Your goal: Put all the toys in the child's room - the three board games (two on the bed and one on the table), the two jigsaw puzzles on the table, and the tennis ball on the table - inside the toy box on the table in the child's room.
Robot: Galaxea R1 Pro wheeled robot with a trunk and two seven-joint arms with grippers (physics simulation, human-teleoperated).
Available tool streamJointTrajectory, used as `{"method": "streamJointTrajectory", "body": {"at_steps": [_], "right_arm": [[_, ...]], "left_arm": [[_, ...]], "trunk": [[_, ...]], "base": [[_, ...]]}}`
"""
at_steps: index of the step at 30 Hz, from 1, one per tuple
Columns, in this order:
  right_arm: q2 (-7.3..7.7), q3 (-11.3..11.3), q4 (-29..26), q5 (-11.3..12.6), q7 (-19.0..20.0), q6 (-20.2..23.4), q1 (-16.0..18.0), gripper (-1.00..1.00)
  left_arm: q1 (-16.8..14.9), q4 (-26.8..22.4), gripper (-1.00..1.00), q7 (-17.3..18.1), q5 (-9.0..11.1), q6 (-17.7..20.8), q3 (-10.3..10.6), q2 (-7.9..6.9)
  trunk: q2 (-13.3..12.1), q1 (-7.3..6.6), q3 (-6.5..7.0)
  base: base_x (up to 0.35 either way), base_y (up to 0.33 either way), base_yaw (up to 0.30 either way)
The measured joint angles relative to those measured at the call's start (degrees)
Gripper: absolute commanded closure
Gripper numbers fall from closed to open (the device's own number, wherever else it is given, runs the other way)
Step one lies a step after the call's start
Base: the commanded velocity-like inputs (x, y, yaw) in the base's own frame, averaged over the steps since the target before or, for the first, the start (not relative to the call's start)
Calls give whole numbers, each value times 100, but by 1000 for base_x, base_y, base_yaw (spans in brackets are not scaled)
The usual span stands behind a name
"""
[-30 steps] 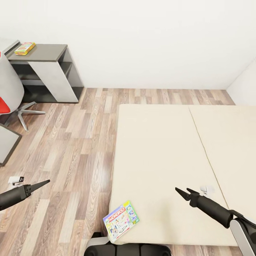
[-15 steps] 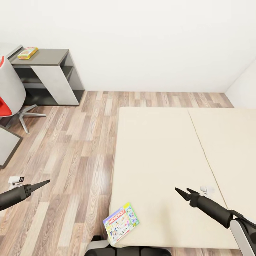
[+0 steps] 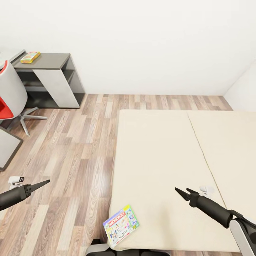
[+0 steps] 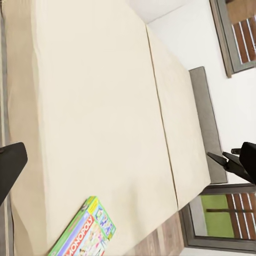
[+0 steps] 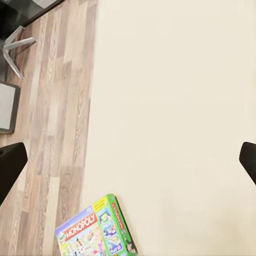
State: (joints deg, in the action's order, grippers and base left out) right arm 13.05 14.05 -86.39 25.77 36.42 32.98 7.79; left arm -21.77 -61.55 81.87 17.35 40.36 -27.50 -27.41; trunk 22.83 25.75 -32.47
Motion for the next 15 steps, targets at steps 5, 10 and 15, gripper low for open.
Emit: {"method": "streamJointTrajectory", "body": {"at_steps": [5,10,15], "right_arm": [[1,-3,-2,4,0,-1,0,-100],[-2,-10,1,-10,0,-1,0,-100],[-1,-8,-1,-5,0,-3,0,-100]], "left_arm": [[0,-1,-100,3,0,-6,0,0],[0,1,-100,1,0,-8,0,0],[0,-1,-100,3,0,-9,0,0]], "trunk": [[0,0,47],[0,0,93],[0,0,140]], "base": [[0,0,0],[0,0,0],[0,0,0]]}}
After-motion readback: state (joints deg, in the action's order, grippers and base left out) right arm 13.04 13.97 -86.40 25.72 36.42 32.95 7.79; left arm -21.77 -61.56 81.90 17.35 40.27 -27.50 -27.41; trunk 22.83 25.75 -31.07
